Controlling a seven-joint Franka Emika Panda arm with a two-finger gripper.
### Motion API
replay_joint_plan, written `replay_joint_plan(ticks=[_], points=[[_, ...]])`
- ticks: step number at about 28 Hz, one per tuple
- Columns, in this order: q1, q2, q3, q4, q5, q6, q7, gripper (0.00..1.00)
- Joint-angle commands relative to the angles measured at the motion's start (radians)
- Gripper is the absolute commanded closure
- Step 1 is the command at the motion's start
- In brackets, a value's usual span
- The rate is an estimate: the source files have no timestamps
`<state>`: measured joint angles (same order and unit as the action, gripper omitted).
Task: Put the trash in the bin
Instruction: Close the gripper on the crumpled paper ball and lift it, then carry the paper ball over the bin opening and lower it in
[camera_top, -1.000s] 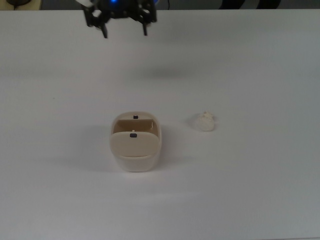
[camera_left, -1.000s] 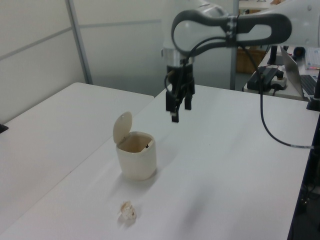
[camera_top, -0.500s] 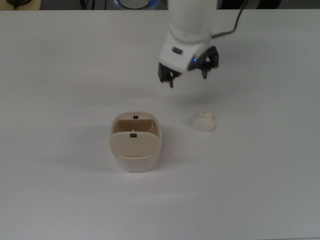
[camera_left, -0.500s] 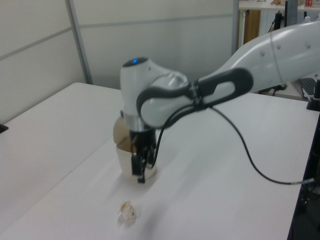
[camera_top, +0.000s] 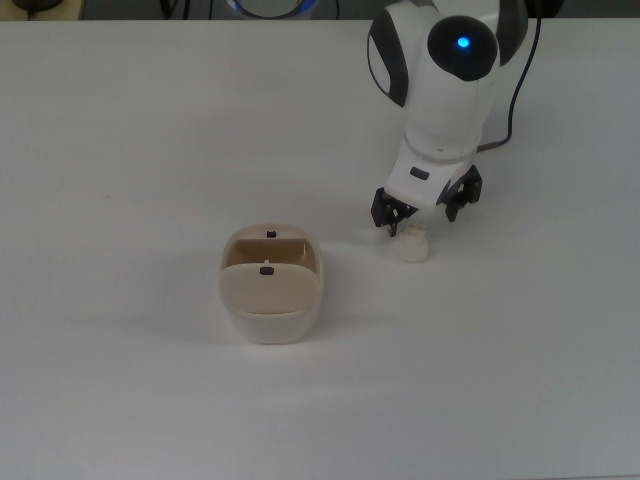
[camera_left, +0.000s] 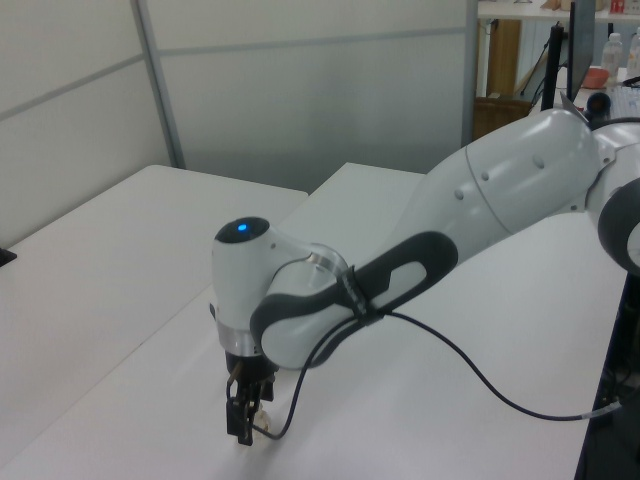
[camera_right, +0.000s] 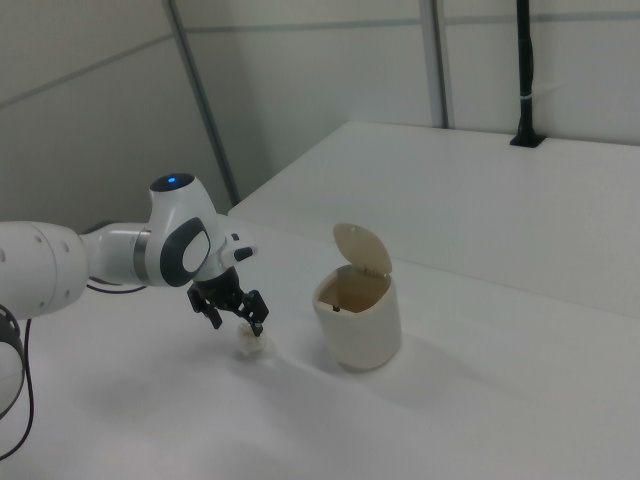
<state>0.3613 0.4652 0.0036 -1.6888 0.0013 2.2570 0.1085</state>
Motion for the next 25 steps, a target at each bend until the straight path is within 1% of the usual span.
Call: replay_joint_plan(ticks=[1,4,5,6,9,12,17,18,20,23,25], points=[[0.016,0.030,-0.011,0.009,-0.092,0.055,0.141,0.13],[0.016,0.040,-0.010,0.009,-0.106,0.055,0.160,0.25],[0.016,0.046,-0.011,0.009,-0.109,0.055,0.160,0.30],[0.016,0.055,-0.011,0.009,-0.113,0.055,0.160,0.39],[0.016,0.059,-0.011,0.009,-0.113,0.055,0.160,0.48],[0.016,0.055,-0.011,0.012,-0.113,0.053,0.160,0.60],[0.013,0.017,-0.024,0.017,-0.112,0.050,0.161,0.61],[0.010,-0.008,-0.025,0.017,-0.112,0.049,0.161,0.61],[0.005,-0.032,-0.031,0.017,-0.112,0.047,0.161,0.61],[-0.001,-0.069,-0.056,0.021,-0.112,0.047,0.160,0.61],[-0.001,-0.089,-0.083,0.040,-0.112,0.041,0.161,0.61]])
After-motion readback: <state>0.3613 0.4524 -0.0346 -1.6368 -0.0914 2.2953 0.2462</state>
